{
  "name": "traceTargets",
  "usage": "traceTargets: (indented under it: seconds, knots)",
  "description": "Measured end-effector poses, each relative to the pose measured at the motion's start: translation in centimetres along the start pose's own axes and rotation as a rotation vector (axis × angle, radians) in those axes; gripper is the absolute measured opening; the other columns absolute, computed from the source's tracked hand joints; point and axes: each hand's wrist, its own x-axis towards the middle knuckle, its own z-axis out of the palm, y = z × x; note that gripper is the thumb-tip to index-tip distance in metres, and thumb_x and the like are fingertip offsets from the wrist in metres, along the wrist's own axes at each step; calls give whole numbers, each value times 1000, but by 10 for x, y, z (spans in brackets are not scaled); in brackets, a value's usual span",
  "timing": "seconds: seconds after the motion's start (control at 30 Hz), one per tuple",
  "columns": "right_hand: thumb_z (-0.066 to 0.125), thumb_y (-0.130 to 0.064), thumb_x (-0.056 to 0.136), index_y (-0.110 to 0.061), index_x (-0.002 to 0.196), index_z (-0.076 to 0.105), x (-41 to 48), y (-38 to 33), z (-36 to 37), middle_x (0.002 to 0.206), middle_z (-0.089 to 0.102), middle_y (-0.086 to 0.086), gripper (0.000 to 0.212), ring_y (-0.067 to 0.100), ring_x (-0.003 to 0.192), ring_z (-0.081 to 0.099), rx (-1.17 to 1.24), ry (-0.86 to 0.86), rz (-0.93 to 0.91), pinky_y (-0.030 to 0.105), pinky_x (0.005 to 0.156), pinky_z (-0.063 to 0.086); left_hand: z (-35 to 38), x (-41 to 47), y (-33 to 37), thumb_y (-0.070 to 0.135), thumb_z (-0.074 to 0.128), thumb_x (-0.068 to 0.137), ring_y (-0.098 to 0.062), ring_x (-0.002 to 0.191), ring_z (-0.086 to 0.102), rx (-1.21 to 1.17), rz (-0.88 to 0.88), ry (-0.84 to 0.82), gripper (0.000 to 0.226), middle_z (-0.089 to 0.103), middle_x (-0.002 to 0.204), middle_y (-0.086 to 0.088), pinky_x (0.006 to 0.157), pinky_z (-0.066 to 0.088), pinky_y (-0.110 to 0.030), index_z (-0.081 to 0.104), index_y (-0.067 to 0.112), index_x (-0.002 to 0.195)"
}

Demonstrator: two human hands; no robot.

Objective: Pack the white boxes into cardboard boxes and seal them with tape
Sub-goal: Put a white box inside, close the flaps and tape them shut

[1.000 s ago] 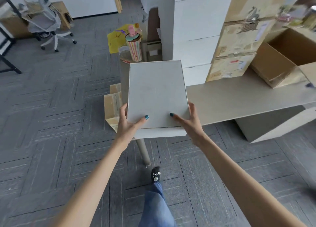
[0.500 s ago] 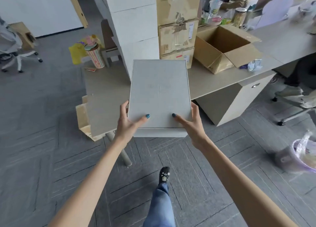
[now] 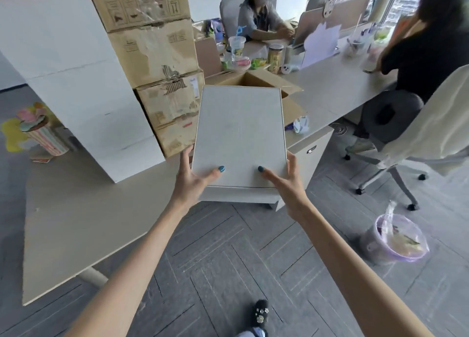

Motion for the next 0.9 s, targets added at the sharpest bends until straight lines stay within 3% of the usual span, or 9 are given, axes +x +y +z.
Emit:
traceTargets:
  seconds: [0.1,0.2,0.3,0.43,0.57,0.63,0.73,0.83,0.9]
  knots:
    - [78,-19,82,-22,139,37,54,-13,-36,134,54,-6,71,8,122,54,12,-2,5,28,98,49,44,47,16,16,84,77,4,117,56,-23,6,9,72,53,125,28,99,44,-18,41,27,134]
    - [78,-16,82,-22,138,38,101,-27,-64,132,54,-10,69,3,119,55,5,5,-10,24,97,47,79,89,29,13,82,79,12,102,59,-16,8,8,69,57,121,23,82,44,-6,41,23,133]
    - [78,-16,82,-32,127,43,147,-37,-90,128,55,-13,59,-1,115,57,-15,-6,-15,24,95,48,109,131,39,12,82,79,2,106,62,-13,5,18,73,60,126,10,81,46,-6,38,23,136]
    - [86,-37,70,-47,118,49,218,-49,-122,132,53,0,62,17,123,53,-71,-37,-24,39,100,50,149,181,46,12,82,78,-7,113,61,-20,11,85,75,58,133,2,88,48,-12,37,21,137]
    - [77,-17,84,-24,131,44,286,-63,-152,109,62,-14,58,-6,91,62,-65,-136,-9,16,77,51,192,225,53,14,84,77,-10,115,60,-24,9,184,74,59,132,2,89,48,-11,38,23,135]
    - [76,-15,85,-21,130,43,322,-67,-165,105,62,-17,55,-10,84,61,-88,-197,-9,14,72,49,212,246,57,15,84,77,-6,113,61,-17,-7,242,76,59,132,3,87,48,-10,38,21,137]
    - [76,-14,84,-19,127,44,369,-70,-176,105,62,-12,54,-6,82,63,-86,-265,27,13,65,50,234,270,63,18,83,78,-3,112,60,2,-33,321,78,58,133,4,89,48,-12,36,21,140]
    - [78,-16,83,-17,126,44,412,-75,-178,110,64,-2,54,8,89,65,-84,-334,49,16,64,51,246,295,67,14,82,80,7,101,62,-5,-66,385,74,59,131,2,87,52,-15,36,22,137]
    - [78,-18,83,-16,126,44,438,-76,-176,112,63,0,55,8,89,65,-81,-377,55,16,64,51,249,311,70,16,82,80,5,103,61,13,-82,409,74,58,130,4,91,53,-21,36,26,136]
